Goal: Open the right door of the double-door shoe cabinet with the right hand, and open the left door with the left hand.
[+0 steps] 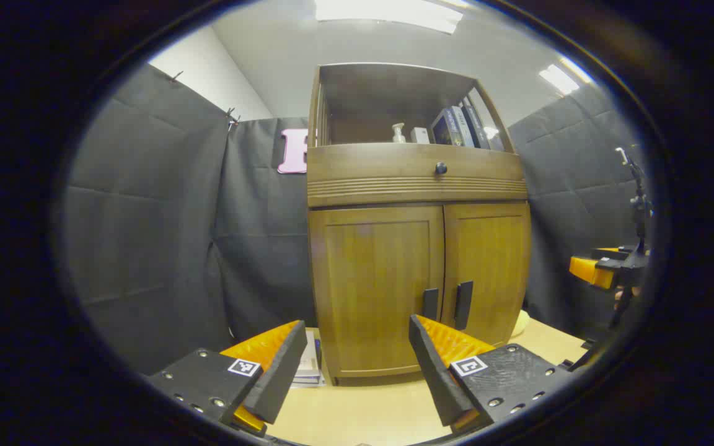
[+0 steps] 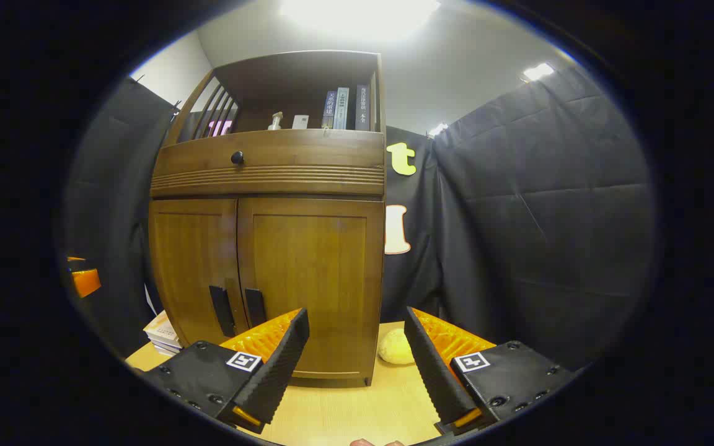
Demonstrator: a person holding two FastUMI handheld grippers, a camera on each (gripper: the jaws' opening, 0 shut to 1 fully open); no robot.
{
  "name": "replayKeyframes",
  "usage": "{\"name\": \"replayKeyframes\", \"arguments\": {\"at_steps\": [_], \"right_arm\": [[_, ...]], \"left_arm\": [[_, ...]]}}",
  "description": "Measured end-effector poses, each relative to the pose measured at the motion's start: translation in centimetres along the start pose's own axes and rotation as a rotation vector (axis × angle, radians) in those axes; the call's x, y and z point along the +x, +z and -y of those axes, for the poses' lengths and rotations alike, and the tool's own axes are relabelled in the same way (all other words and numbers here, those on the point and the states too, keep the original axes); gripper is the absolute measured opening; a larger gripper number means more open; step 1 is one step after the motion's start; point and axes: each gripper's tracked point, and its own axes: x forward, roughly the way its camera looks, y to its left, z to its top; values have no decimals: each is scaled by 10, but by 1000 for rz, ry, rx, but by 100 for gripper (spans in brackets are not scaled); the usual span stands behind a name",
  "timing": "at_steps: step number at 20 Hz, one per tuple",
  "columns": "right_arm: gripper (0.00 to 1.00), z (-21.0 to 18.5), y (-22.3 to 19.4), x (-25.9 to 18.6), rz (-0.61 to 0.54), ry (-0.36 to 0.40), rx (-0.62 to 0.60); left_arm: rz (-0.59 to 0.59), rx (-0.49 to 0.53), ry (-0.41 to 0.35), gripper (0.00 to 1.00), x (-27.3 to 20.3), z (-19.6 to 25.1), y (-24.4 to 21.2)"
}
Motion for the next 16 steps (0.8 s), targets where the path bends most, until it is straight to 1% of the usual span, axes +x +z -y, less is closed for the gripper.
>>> {"name": "replayKeyframes", "arguments": {"at_steps": [3, 6, 10, 11, 14, 16], "right_arm": [[96, 1, -6, -7, -13, -3, 8], [97, 1, -13, -13, -30, -6, 15], [96, 1, -22, -20, -49, -11, 15], [96, 2, -25, -21, -58, -17, 12], [96, 2, -36, -23, -95, -15, 22], [96, 1, -39, -22, -108, -15, 23]], "left_arm": [[-11, -21, -24, 94, -8, 15, -12], [-14, -29, -29, 94, -11, 12, -16], [-28, -56, -20, 94, -14, 4, -26], [-32, -64, -14, 95, -16, 3, -28], [-45, -82, 7, 94, -21, -6, -35], [-55, -112, 1, 94, -24, -7, -40]]}}
